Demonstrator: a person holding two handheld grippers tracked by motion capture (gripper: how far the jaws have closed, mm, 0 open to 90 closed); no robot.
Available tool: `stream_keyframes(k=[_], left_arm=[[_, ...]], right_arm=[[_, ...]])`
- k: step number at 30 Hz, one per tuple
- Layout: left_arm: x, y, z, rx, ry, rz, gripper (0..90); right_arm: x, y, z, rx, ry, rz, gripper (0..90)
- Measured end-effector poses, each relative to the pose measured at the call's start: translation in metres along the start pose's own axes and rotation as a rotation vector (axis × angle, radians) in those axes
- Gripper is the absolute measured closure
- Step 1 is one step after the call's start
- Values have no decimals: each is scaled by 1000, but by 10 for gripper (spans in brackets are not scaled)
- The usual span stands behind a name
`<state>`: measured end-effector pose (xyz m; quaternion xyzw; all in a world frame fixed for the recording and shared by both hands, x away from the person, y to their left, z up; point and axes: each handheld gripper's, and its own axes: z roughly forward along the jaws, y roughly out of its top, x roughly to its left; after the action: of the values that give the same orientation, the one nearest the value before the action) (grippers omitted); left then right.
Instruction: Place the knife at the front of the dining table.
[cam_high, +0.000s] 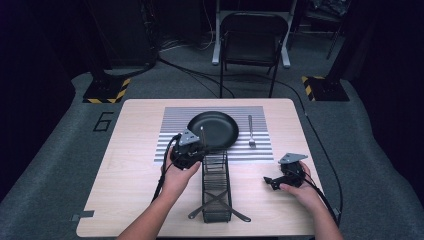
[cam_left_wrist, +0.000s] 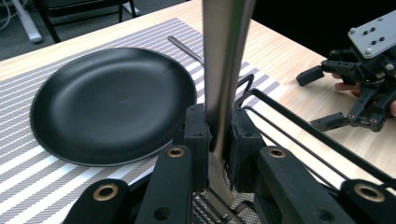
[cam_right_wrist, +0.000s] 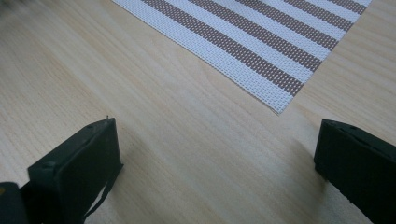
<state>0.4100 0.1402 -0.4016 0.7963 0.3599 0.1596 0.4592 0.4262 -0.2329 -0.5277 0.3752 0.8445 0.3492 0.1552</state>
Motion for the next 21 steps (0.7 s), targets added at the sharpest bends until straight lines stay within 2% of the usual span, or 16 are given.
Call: stream_keyframes(k=[4,10,16,21], left_arm=[[-5,5,0,16,-5,38,811],[-9,17,-5,23,-9,61,812],[-7,29,-14,17,-9,45,811],[-5,40,-24,9,1,48,811]], right_arm=[[0,0,0,-1,-1,0,0],[0,0,0,-1,-1,0,0],[0,0,0,-2,-1,0,0],[0,0,0,0,0,0,0]])
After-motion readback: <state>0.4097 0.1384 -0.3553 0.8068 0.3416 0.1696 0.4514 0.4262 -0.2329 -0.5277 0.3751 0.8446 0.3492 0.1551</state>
